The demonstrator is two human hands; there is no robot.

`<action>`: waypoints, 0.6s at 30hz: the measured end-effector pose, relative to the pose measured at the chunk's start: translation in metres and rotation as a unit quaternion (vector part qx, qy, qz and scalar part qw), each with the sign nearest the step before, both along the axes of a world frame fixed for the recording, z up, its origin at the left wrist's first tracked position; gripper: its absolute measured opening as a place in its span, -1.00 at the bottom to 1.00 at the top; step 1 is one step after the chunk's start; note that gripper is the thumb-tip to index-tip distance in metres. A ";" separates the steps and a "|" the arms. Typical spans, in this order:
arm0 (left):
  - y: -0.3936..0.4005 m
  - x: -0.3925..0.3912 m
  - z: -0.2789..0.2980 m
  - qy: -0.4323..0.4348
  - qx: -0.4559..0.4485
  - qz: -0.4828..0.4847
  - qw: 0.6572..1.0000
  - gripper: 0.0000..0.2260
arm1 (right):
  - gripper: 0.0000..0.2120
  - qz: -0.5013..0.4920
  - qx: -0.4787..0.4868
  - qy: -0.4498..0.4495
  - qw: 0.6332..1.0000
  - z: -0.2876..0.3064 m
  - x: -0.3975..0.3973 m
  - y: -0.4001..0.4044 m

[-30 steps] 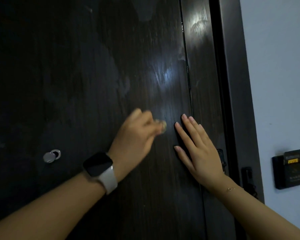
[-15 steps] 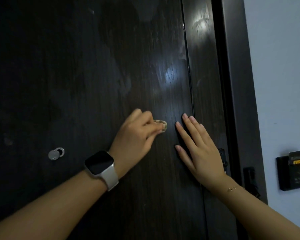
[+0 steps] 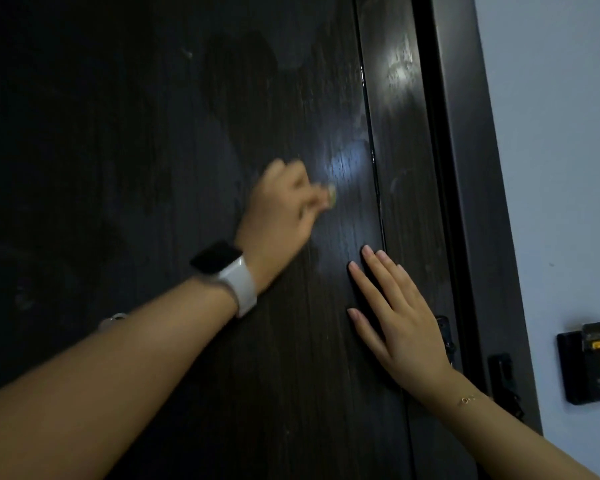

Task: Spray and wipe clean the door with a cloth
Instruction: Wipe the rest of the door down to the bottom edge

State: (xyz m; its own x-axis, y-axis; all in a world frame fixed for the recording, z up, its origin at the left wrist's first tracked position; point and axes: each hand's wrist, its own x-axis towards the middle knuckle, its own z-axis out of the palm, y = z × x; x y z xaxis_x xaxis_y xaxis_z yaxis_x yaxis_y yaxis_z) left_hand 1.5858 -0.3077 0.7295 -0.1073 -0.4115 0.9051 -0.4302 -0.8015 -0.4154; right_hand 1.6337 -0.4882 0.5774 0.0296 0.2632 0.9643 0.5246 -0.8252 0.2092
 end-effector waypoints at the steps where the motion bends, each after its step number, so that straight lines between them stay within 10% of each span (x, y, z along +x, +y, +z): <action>1: 0.005 -0.003 -0.017 0.014 0.030 -0.004 0.999 -0.90 | -0.48 0.009 0.002 0.003 1.000 0.001 -0.001 -0.001; 6: 0.042 -0.018 -0.009 0.047 0.067 0.015 0.997 -0.82 | -0.56 0.068 0.020 -0.024 0.997 0.025 -0.014 0.003; 13: 0.096 -0.033 0.103 -0.022 -0.166 0.076 0.983 -0.79 | -0.58 0.083 -0.047 -0.041 0.995 0.086 -0.026 0.050; 18: 0.090 -0.022 0.049 -0.024 -0.134 0.074 0.988 -0.86 | -0.55 0.057 -0.027 -0.043 0.997 0.084 -0.014 0.079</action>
